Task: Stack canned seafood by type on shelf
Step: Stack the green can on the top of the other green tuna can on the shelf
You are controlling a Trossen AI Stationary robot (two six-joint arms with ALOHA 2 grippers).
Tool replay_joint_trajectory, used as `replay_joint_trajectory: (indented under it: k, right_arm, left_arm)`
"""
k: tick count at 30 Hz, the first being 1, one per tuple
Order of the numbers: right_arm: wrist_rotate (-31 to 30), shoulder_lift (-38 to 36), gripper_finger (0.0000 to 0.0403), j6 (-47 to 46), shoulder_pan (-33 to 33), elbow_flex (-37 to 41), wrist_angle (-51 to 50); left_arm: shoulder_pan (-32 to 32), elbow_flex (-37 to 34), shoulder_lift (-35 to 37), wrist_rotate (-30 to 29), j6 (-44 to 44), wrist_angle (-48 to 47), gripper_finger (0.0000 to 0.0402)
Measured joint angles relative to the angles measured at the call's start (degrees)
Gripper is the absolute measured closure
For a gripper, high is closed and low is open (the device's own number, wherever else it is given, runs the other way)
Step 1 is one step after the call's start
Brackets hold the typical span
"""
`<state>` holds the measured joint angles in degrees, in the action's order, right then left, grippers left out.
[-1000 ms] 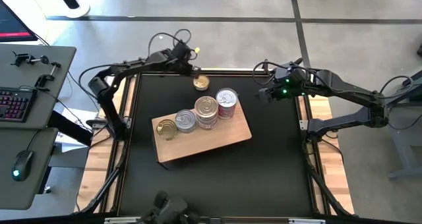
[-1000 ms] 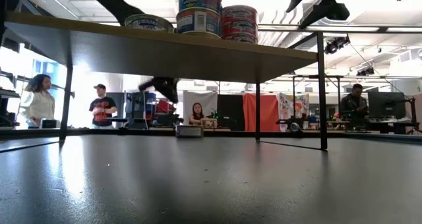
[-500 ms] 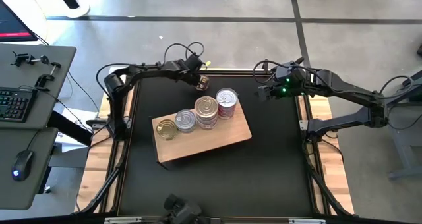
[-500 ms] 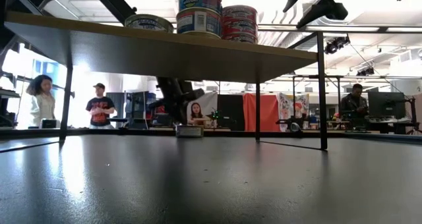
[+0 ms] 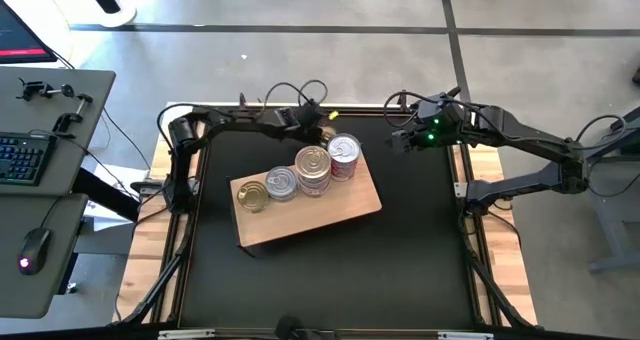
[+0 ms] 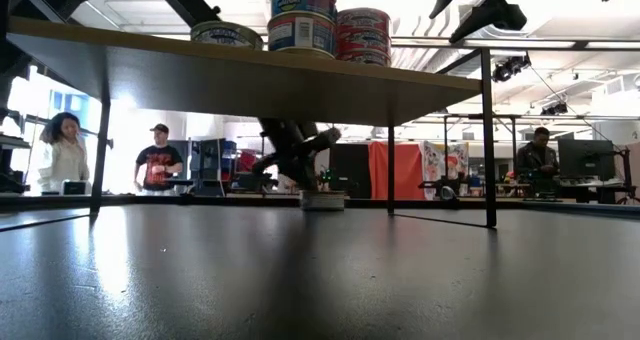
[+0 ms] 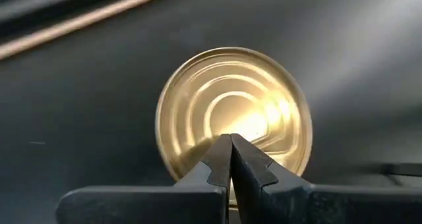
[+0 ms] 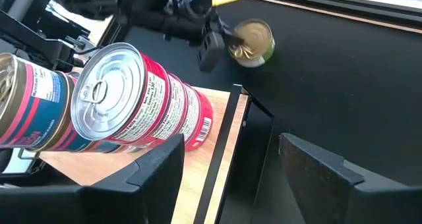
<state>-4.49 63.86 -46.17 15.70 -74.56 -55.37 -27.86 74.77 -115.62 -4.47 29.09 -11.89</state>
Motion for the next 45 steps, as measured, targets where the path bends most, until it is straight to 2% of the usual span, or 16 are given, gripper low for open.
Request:
replay_joint_trajectory:
  k: [3, 6, 9, 16, 20, 23, 25, 27, 31, 32, 34, 38, 41, 45]
  right_arm:
    - [0.0, 0.0, 0.0165, 0.12, 0.0, 0.0, 0.0]
    - [-0.02, 0.0, 0.0164, 0.12, 0.02, 0.0, 0.0]
    - [-0.87, 0.0, 0.0164, 0.15, 0.0, 0.0, 0.0]
    - [-5.72, 0.0, 0.0164, 2.41, 0.58, 0.0, 0.0]
    - [-6.11, 0.16, 0.0165, 8.24, 3.56, 1.85, 0.34]
    - [-5.65, 0.64, 0.0173, 13.04, 6.85, 6.01, 2.58]
    - [-3.11, 0.94, 0.0194, 15.68, 9.6, 10.85, 7.39]
    - [1.3, 1.67, 0.0235, 17.04, 12.72, 16.7, 14.93]
    - [11.21, 5.4, 0.0368, 18.14, 19.35, 27.27, 33.98]
    - [13.69, 7.04, 0.0385, 18.06, 20.91, 28.83, 38.54]
    - [17.6, 11.35, 0.0386, 16.81, 23.41, 29.81, 45.59]
    - [23.45, 22.13, 0.04, 19.68, 26.27, 23.98, 48.63]
    - [26.28, 30.1, 0.04, 23.67, 27.55, 16.12, 45.26]
    - [38.17, 39.52, 0.0402, 30.39, 28.84, 6.19, 35.53]
  left_arm:
    - [2.73, -0.01, -0.03, -0.23, 0.91, 3.0, 0.0401]
    - [4.53, -0.01, -0.03, -3.14, 0.88, 5.81, 0.0402]
    - [4.08, 1.37, -0.03, -5.65, 1.3, 4.82, 0.0402]
    - [-1.78, 7.09, 2.46, -6.54, -3.25, -8.76, 0.0401]
    - [-5.38, 7.52, 7.88, -5.49, -5.83, -14.92, 0.0401]
    - [-7.09, 7.53, 12.92, -4.56, -6.72, -20.94, 0.0402]
    - [-7.16, 7.51, 17.03, -4.21, -6.64, -23.31, 0.0401]
    - [-6.66, 7.51, 21.51, -3.74, -5.83, -24.94, 0.0401]
    - [-3.53, 7.51, 30.97, -3.65, -3.14, -25.36, 0.0401]
    - [-2.34, 7.52, 33.26, -3.62, -2.41, -25.12, 0.0402]
    - [0.08, 7.57, 37.44, -4.11, -0.61, -25.01, 0.0402]
    - [5.66, 7.57, 43.68, -8.99, 3.91, -25.07, 0.0402]
    - [9.7, 7.57, 46.41, -15.26, 7.81, -25.1, 0.0401]
    - [14.09, 7.57, 47.93, -21.14, 12.08, -25.21, 0.0402]
